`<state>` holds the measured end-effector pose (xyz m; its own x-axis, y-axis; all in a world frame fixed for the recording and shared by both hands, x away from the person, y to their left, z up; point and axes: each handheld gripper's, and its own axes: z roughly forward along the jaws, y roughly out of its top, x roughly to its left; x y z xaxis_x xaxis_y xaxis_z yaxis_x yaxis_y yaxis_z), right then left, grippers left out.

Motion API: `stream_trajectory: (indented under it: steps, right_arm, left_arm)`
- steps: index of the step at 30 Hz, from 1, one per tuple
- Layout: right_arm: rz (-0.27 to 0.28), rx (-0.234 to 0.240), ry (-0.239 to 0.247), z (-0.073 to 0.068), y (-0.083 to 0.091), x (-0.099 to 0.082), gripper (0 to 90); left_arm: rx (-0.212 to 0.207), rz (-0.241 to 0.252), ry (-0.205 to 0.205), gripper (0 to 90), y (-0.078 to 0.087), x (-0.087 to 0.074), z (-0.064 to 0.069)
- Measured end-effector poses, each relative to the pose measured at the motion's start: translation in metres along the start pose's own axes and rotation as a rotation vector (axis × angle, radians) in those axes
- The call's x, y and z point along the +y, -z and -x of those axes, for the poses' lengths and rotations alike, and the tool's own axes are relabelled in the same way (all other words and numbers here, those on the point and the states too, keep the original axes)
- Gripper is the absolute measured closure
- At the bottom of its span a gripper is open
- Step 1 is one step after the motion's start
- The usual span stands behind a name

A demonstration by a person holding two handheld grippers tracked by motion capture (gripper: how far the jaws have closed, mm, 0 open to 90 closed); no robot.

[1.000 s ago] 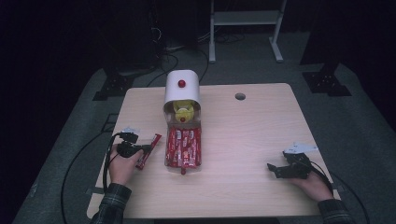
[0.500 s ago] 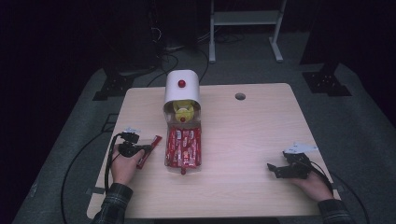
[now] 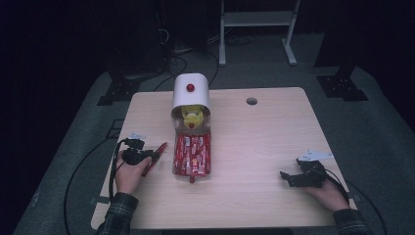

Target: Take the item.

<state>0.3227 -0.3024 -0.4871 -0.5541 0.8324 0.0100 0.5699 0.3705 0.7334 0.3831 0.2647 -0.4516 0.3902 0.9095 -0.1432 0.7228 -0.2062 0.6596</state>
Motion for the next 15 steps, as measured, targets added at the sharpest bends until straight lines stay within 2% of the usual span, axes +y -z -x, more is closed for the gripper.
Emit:
stream_trajectory:
  steps: [2,4,7,11,15]
  right_arm:
    - [0.000,0.000,0.000,0.000,0.000,0.000,11.5]
    - [0.000,0.000,0.000,0.000,0.000,0.000,11.5]
    - [0.000,0.000,0.001,0.000,0.000,0.000,11.5]
    - [0.000,0.000,0.000,0.000,0.000,0.000,11.5]
    - [0.000,0.000,0.000,0.000,0.000,0.000,11.5]
  left_arm:
    - [0.004,0.000,-0.004,50.5,0.000,0.000,0.000]
    - [0.033,0.004,-0.025,40.0,0.003,0.000,0.001]
    - [0.043,0.003,-0.042,29.2,0.005,-0.001,0.002]
    - [0.039,-0.007,-0.061,16.9,0.008,-0.004,0.004]
    - [0.038,0.005,-0.079,11.3,0.013,-0.009,0.006]
